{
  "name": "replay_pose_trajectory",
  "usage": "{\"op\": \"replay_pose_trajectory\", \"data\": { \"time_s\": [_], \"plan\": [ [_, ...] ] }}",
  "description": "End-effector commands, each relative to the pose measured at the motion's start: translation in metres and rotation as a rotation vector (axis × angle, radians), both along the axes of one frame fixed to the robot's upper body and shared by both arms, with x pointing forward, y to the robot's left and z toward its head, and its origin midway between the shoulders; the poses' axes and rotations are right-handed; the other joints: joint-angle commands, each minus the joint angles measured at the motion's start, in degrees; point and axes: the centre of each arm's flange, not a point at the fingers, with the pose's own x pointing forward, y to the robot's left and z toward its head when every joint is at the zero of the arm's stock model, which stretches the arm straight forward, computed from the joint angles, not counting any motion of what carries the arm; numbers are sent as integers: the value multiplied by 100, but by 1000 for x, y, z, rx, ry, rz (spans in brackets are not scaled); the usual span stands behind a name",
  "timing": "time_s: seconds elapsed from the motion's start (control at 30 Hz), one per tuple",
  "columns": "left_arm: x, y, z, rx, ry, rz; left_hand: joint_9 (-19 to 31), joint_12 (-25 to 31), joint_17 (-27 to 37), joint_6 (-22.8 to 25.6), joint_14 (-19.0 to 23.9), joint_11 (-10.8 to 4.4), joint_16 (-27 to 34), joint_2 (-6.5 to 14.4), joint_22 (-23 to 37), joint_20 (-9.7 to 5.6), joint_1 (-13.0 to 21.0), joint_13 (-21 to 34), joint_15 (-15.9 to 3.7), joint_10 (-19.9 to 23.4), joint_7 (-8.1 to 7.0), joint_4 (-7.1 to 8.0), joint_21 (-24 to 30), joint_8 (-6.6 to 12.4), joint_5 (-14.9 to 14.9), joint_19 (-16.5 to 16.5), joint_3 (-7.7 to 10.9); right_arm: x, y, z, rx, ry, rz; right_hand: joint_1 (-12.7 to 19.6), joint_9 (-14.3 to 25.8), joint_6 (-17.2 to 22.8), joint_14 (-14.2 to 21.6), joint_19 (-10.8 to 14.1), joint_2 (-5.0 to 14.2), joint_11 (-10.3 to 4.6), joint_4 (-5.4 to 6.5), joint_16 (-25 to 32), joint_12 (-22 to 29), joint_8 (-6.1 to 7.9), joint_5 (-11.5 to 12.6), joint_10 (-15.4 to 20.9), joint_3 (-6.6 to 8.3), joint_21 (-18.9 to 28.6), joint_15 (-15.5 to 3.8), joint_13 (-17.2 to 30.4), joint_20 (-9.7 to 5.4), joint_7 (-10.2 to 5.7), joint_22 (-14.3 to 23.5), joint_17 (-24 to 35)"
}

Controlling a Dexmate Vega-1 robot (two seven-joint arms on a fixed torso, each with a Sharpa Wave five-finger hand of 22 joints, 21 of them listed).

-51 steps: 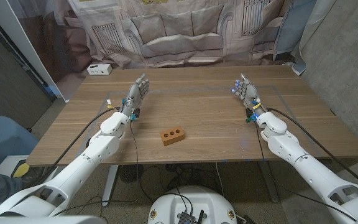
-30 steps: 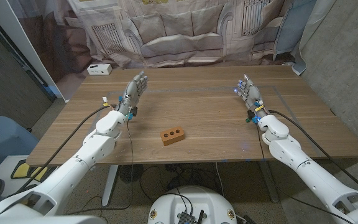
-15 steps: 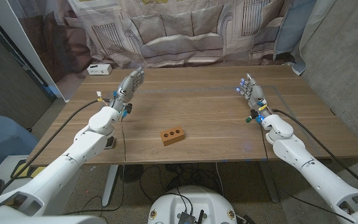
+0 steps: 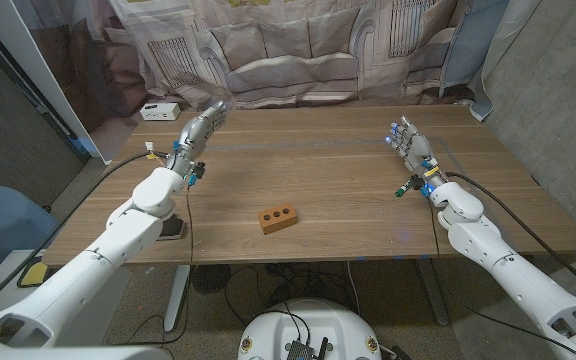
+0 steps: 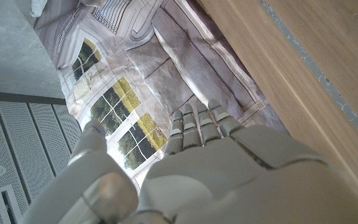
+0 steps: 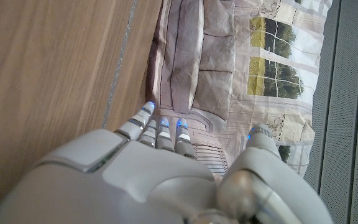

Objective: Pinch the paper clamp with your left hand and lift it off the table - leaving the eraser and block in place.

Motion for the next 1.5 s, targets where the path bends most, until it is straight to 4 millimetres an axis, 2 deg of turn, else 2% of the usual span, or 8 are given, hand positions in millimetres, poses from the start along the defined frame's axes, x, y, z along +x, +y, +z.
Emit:
{"op": "replay_pose_trajectory", "data": {
  "time_s": [0.03,0.4,0.47,0.5,0.7,0.97,1.1,1.5],
  "plan": [
    [-27,14,8,37,-50,36,25,0,9,66,44,16,4,-29,19,15,31,7,25,45,19,-30,33,5,5,51,2,-7,2,7,-22,-17,4,73,21,-13,-39,-26,-12,7,-8,-14,0,-15,15,-37,43,-13,3,18,-22,23,20,14],
    [-46,40,3,63,-74,80,28,-1,9,115,83,7,-13,45,20,37,152,9,45,93,15,-39,23,6,12,93,67,-17,15,5,34,-29,-10,70,21,-17,-20,-12,-23,25,-6,-7,-1,-11,10,-23,34,-15,33,14,-3,28,19,16],
    [-49,43,3,84,-80,102,29,-15,10,97,88,13,-31,162,20,58,297,10,48,93,11,-58,7,-8,51,98,159,-19,17,3,41,-30,-12,65,21,-1,-8,7,-25,21,-3,-2,1,-4,9,-14,31,-9,36,13,4,31,19,17],
    [-51,45,4,95,-81,110,31,-27,9,104,97,-7,-47,265,18,34,473,10,17,101,-6,-92,-7,-9,98,116,260,-20,18,2,51,-28,-12,62,21,4,-3,13,-25,19,-1,0,3,-2,9,-9,30,-7,32,13,6,30,19,18],
    [-60,50,1,117,-82,136,32,-53,5,85,116,-66,-67,334,15,39,735,12,-15,93,-24,-145,-33,-19,150,132,381,-24,20,-1,56,-39,-12,45,21,20,38,54,-25,35,10,17,21,5,7,49,21,4,42,12,11,30,19,24],
    [-71,59,-2,145,-84,176,34,-42,2,138,199,-113,-62,247,12,36,969,14,-65,177,-70,-183,-36,3,155,208,436,-28,24,-2,70,-47,-21,34,21,34,59,69,-25,27,17,24,24,10,6,70,15,4,44,11,32,33,20,28],
    [-76,64,-3,159,-87,192,35,-33,0,242,267,-229,-68,119,8,28,1236,16,-161,266,-145,-200,-45,40,134,280,480,-29,26,-3,64,-47,-23,30,21,43,77,73,-26,39,19,30,29,13,6,91,12,2,44,11,36,38,20,29],
    [-87,76,-8,177,-87,207,39,-37,-3,336,362,-389,-82,-65,5,8,1736,18,-250,366,-273,-203,-59,59,89,404,563,-33,34,-6,64,-44,-29,29,21,64,87,83,-26,33,20,30,27,19,6,103,8,0,61,11,48,36,21,31]
  ]
}}
